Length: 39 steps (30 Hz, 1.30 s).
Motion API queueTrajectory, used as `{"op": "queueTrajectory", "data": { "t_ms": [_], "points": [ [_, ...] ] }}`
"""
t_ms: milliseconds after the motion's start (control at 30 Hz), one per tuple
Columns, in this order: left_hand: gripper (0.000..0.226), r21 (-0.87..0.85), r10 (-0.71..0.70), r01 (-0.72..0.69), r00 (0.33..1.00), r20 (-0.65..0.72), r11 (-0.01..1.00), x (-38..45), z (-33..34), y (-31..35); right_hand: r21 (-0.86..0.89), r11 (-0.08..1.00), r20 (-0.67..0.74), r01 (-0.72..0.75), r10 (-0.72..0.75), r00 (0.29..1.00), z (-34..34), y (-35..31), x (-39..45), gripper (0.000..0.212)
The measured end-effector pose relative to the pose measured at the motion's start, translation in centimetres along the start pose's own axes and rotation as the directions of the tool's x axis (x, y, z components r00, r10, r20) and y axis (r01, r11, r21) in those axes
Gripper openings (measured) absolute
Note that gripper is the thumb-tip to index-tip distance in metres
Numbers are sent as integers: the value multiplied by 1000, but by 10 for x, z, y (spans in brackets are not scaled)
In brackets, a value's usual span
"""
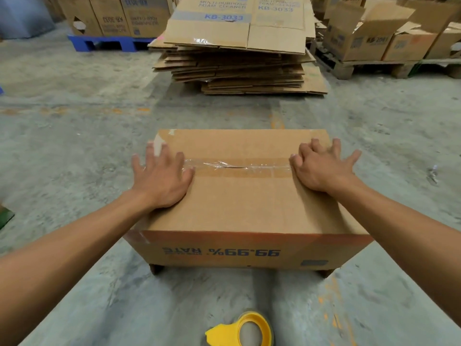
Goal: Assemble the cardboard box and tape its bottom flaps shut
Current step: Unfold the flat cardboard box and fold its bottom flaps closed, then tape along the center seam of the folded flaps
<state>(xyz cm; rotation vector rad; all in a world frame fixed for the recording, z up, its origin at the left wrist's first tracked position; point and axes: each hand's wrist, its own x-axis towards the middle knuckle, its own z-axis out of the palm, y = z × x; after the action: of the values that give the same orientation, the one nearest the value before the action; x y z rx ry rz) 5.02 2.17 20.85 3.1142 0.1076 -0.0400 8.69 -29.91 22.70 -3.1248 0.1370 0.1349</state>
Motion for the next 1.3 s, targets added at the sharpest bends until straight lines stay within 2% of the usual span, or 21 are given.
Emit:
{"op": "queueTrajectory", "data": {
  "t_ms": [100, 200, 300, 433, 500, 533, 600, 633, 667, 700, 733, 800, 867, 933, 967, 1100, 1300],
  "points": [
    [65, -81, 188, -185, 982, 32, 979, 4, 0, 12, -15, 962, -108, 271, -271, 956, -1, -32, -9, 54],
    [65, -76, 234, -230, 972, 36, 970, 7, 2, 20, 7, 865, -106, 502, -498, 860, 15, -75, -29, 57],
    [66, -62, 245, -243, 969, 23, 968, 8, 5, 17, 85, 851, -69, 519, -514, 855, 27, -94, -35, 68],
    [65, -58, 259, -257, 965, 36, 965, 10, 7, 16, 102, 870, -21, 482, -483, 876, 26, -94, -38, 67],
    [65, -55, 255, -252, 966, 50, 966, 10, 7, 17, 150, 818, -134, 555, -539, 831, 29, -99, -57, 60],
    [65, -53, 255, -252, 965, 54, 966, 10, 7, 16, 146, 737, -260, 660, -615, 744, 29, -103, -72, 54],
    [65, -47, 264, -261, 963, 59, 964, 11, 8, 16, 49, 473, -498, 880, -752, 432, 30, -109, -99, 38],
    [65, -45, 265, -262, 963, 58, 964, 12, 8, 15, 18, 334, -556, 942, -780, 287, 34, -111, -112, 32],
    [65, -43, 262, -260, 964, 53, 965, 13, 9, 15, 17, 216, -563, 976, -805, 187, 40, -113, -125, 29],
    [66, -42, 260, -258, 965, 47, 965, 13, 10, 15, 44, 129, -528, 991, -839, 133, 51, -115, -139, 29],
    [66, -41, 258, -257, 965, 42, 966, 14, 11, 15, 86, 83, -457, 993, -882, 113, 66, -116, -151, 29],
    [67, -41, 258, -257, 965, 37, 966, 15, 11, 15, 174, 105, -220, 979, -965, 143, 107, -115, -169, 32],
    [67, -46, 256, -255, 966, 34, 966, 15, 10, 15, 220, 227, 110, 949, -972, 207, 150, -102, -178, 39],
    [67, -46, 256, -255, 966, 27, 966, 14, 11, 15, 190, 281, 385, 941, -903, 192, 180, -84, -182, 51],
    [67, -46, 258, -257, 966, 25, 965, 14, 11, 15, 179, 279, 443, 944, -879, 176, 189, -75, -185, 55],
    [67, -48, 258, -257, 966, 23, 965, 15, 9, 16, 180, 284, 452, 942, -874, 177, 208, -57, -193, 75],
    [66, -45, 264, -264, 964, 5, 963, 13, 8, 18, 84, 340, 462, 937, -846, 265, 218, -58, -201, 84]
  ]
}}
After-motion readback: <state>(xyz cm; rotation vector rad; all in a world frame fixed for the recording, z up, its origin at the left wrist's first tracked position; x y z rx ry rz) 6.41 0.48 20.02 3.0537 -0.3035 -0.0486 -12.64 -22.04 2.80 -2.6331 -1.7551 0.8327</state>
